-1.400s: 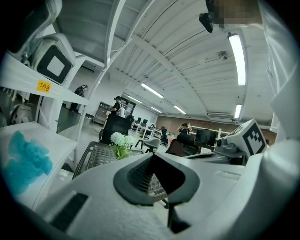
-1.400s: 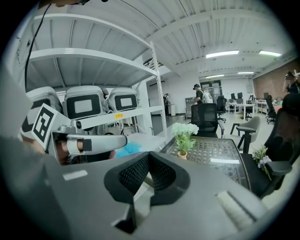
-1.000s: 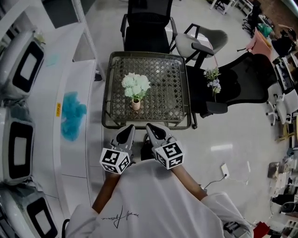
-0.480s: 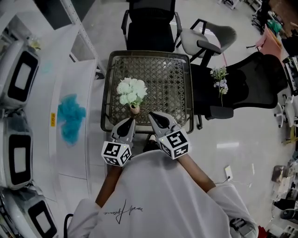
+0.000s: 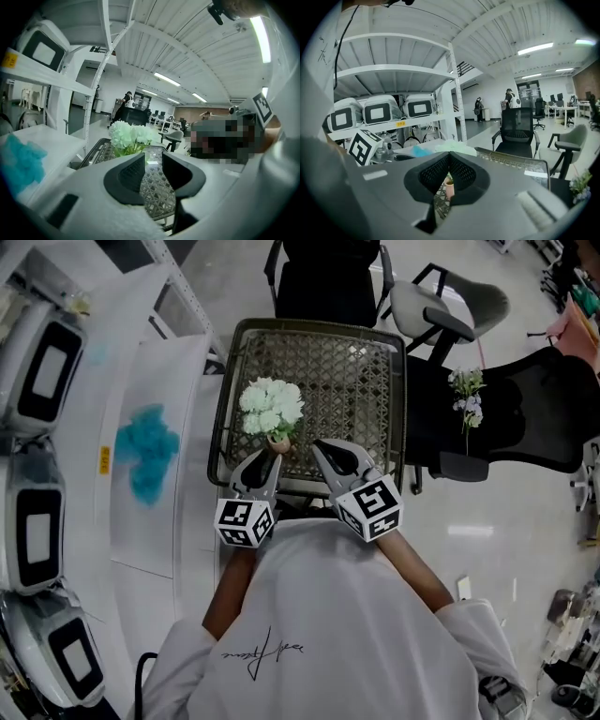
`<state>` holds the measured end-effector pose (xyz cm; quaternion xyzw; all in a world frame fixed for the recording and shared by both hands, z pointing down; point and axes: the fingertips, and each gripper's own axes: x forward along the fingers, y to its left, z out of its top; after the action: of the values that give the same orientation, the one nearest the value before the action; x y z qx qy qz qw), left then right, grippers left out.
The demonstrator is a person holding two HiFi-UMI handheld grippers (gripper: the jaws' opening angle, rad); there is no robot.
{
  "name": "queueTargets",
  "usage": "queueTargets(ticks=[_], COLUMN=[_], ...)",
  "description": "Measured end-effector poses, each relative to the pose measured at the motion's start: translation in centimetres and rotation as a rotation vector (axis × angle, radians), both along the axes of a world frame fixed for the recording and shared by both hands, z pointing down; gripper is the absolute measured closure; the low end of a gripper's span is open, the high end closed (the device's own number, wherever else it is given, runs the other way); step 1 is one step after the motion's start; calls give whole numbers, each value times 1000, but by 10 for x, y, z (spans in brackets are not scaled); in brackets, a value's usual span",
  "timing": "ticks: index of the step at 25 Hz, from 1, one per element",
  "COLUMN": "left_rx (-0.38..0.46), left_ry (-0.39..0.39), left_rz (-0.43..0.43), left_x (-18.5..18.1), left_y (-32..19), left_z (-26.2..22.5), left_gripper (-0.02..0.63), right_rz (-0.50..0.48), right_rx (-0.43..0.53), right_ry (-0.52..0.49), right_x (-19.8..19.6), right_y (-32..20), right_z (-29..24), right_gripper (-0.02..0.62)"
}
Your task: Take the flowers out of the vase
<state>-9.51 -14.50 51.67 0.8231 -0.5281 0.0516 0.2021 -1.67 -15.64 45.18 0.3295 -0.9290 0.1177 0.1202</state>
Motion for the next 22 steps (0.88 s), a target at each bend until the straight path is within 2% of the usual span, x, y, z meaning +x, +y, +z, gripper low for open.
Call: queueTargets(ticks=[5, 10, 17, 22], left_rx=[-24, -47, -75, -83], left_ry=[-24, -44, -64, -48], left_rz=[-39, -43, -44, -51], left_x=[-1, 1, -4, -5], left_y=[-7, -11, -17, -27], left_z=[6, 14, 31, 42], left_gripper=[410, 370, 328, 304], right_rz=[4, -4, 36, 60], right_rx=[-28, -43, -37, -49], right_ry=[-28, -42, -63, -50], right_x=[7, 9, 19, 25], right_y=[-1, 5, -3, -4], right_z=[3, 5, 4, 9], right_gripper=[588, 588, 588, 588])
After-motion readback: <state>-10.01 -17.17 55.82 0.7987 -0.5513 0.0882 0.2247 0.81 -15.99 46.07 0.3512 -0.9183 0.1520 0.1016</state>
